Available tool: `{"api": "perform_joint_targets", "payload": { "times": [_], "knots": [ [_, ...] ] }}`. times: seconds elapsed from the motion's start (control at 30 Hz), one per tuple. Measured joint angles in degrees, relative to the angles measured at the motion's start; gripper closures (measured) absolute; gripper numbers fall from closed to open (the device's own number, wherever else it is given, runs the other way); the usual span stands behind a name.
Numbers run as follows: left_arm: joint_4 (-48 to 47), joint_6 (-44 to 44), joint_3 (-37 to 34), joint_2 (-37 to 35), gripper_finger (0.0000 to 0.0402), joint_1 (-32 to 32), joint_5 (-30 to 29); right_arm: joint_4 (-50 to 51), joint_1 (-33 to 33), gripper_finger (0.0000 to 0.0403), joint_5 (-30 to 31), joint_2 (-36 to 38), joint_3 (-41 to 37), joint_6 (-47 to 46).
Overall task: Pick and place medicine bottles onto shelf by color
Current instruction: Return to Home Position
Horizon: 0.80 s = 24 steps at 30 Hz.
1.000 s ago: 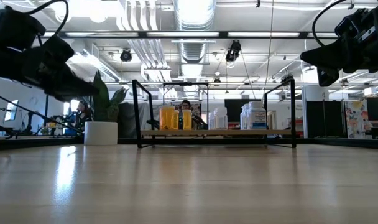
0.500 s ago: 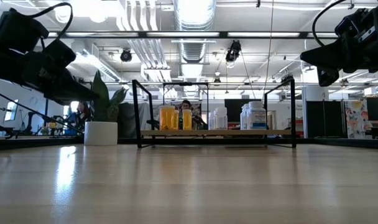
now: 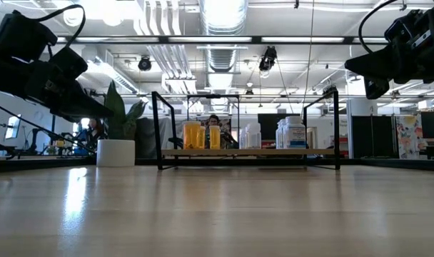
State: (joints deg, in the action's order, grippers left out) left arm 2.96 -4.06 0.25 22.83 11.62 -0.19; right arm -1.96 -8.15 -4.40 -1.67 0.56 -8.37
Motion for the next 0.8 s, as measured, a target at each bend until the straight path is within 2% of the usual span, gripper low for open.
{"api": "perform_joint_targets", "payload": {
  "times": [0.3,0.47,0.67,0.8],
  "knots": [
    [-0.02,-2.19,0.0,-0.34,0.0402,-0.65,-0.22,-0.01,-0.01,0.0394,0.0,0.0,0.0,0.0],
    [-1.9,-6.09,0.0,-6.51,0.0402,-3.97,-0.36,0.02,-0.01,0.0394,0.0,0.0,0.0,0.0],
    [-1.95,-0.88,0.0,-14.16,0.0402,-11.67,-0.3,0.03,0.01,0.0394,0.02,0.0,0.0,0.01],
    [-2.36,1.55,0.0,-17.19,0.0402,-14.17,-0.15,0.02,-0.01,0.0394,0.02,0.0,0.0,0.01]
  ]
}}
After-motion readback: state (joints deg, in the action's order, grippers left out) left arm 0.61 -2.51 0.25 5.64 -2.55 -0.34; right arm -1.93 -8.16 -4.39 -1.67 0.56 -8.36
